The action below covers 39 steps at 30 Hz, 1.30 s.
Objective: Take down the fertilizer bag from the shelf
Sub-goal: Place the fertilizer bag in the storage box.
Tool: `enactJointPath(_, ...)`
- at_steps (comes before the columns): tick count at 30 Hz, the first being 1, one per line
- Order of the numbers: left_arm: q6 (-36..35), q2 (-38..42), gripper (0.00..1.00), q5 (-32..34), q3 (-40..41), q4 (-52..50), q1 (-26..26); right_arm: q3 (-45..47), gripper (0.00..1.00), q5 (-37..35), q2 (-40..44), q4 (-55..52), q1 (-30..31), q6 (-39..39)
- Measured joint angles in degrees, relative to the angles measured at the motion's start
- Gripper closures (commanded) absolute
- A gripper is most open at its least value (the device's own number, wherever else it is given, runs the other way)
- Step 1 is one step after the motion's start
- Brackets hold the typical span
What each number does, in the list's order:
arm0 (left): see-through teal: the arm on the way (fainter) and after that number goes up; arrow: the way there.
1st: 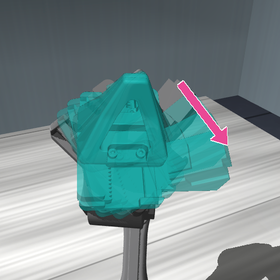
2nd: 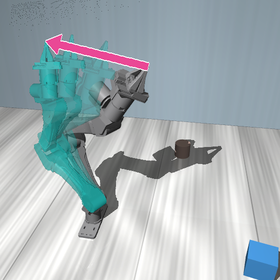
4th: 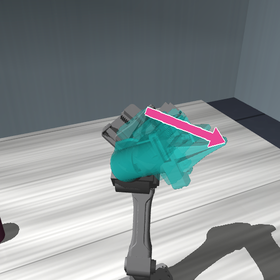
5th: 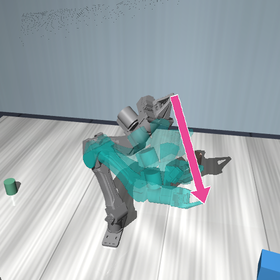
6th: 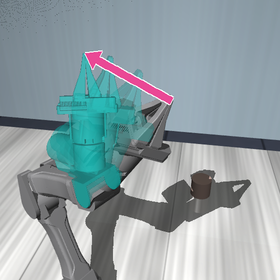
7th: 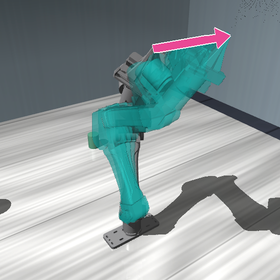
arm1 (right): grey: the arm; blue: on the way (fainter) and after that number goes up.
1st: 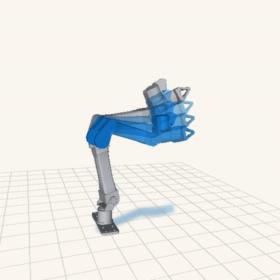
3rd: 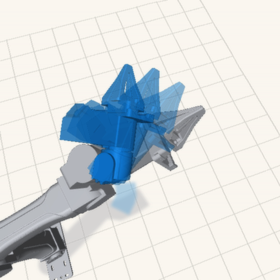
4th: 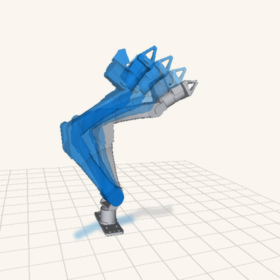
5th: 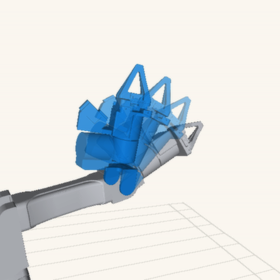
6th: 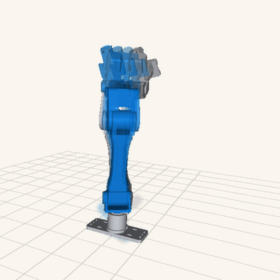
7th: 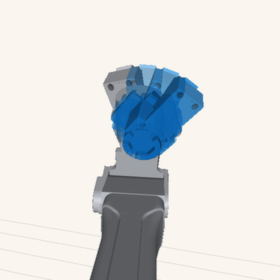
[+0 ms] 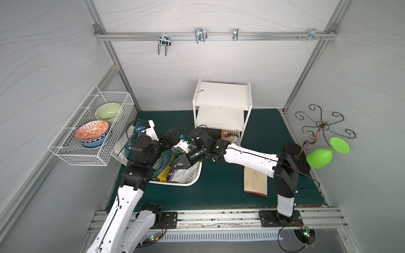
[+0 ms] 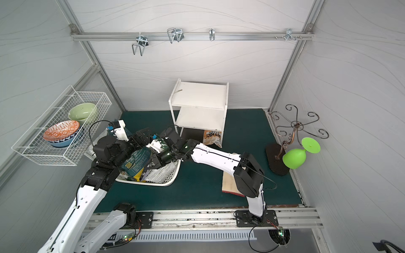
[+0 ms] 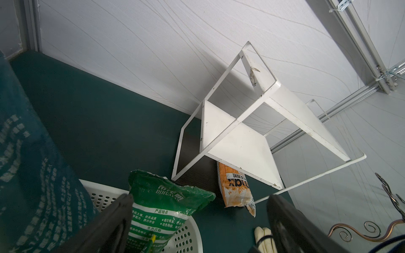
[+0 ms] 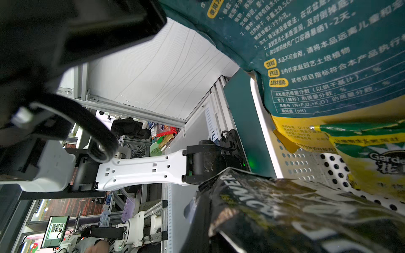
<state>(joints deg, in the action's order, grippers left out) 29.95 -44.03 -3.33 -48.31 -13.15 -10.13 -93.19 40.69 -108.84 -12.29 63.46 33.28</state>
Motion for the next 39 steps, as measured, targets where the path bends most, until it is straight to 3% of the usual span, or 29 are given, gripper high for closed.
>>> enactJointPath(14,-0.2,-0.3,0.01,0.1,0.2,0.0,0.0,1.8,1.0,0.1,-3.3,3.0,-2.7,1.9)
enactJointPath(16,-0.2,-0.3,0.01,0.1,0.2,0.0,0.0,2.6,0.94,0.4,-4.4,4.3,-3.7,2.4)
enactJointPath(20,-0.2,-0.3,0.01,0.2,0.2,0.0,0.0,2.8,0.72,0.2,-5.0,4.1,-4.8,1.9)
enactJointPath(23,-0.2,-0.4,0.01,0.5,0.2,0.1,0.0,1.9,0.63,-0.3,-5.0,2.9,-4.7,0.7)
enactJointPath(28,-0.2,-0.6,0.01,0.7,0.2,0.1,0.0,1.5,0.56,-1.0,-3.8,1.1,-5.5,-0.3)
enactJointPath(39,-0.1,-0.7,0.01,0.7,0.8,0.6,0.0,7.5,0.51,-4.4,7.7,-0.8,-15.1,-2.3)
